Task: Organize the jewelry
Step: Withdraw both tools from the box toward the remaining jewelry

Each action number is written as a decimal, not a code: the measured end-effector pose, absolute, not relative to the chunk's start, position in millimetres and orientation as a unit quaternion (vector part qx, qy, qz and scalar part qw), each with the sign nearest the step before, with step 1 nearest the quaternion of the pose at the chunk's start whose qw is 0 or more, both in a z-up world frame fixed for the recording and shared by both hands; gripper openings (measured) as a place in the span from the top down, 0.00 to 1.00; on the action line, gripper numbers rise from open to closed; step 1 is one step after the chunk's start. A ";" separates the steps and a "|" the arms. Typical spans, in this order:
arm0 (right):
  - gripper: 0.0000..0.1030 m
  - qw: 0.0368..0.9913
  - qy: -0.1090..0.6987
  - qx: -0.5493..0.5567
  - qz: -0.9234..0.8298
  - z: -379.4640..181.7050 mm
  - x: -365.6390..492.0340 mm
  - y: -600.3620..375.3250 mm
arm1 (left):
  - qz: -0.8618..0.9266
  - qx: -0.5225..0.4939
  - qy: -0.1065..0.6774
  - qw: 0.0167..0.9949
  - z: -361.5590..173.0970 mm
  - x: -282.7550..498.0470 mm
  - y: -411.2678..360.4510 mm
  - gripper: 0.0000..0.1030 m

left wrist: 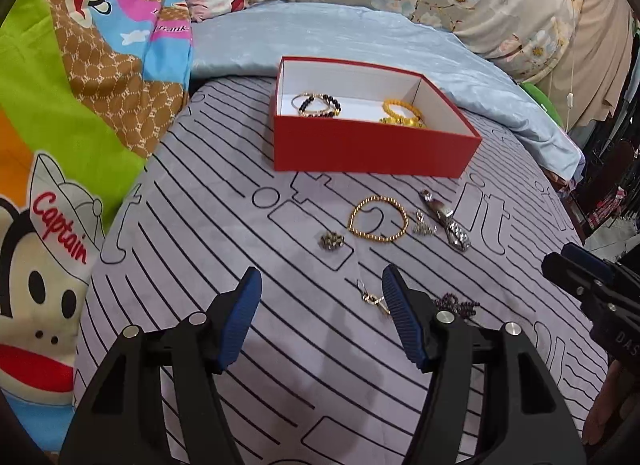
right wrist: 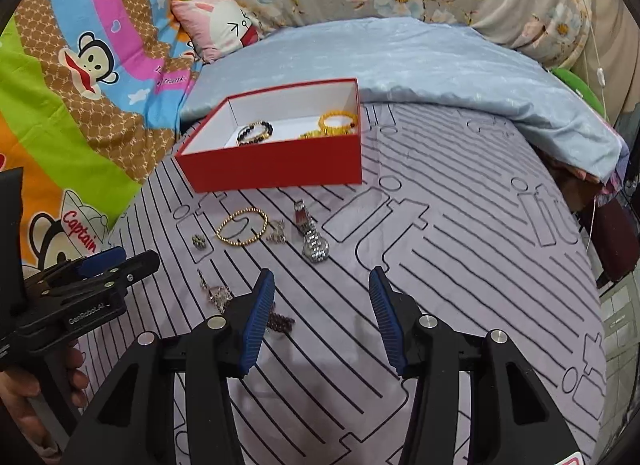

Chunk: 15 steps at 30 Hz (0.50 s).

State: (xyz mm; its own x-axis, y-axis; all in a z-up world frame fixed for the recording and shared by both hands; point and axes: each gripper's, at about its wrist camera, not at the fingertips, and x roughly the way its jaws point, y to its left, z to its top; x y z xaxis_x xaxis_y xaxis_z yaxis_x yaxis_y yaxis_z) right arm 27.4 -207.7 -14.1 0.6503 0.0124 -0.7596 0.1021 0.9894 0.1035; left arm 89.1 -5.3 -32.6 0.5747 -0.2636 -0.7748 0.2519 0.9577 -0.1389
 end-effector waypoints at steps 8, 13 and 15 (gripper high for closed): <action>0.53 0.896 0.439 0.070 -0.010 -36.1 28.9 -199.7 | -0.142 -0.008 0.449 0.882 -46.3 83.5 -4.8 0.41; 0.53 0.889 0.453 0.063 0.011 -48.4 30.6 -188.0 | -0.140 -0.006 0.457 0.878 -53.4 80.9 -3.4 0.41; 0.53 0.887 0.457 0.064 0.021 -51.7 31.9 -184.5 | -0.139 -0.005 0.459 0.877 -55.0 80.1 -2.9 0.41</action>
State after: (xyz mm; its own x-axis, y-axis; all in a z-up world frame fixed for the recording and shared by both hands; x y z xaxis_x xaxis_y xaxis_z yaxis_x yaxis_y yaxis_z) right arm 31.9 -184.5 -51.7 0.5823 0.0946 -0.8074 0.0217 0.9910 0.1318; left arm 80.1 -2.9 -55.0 0.5391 -0.2485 -0.8047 0.2392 0.9613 -0.1366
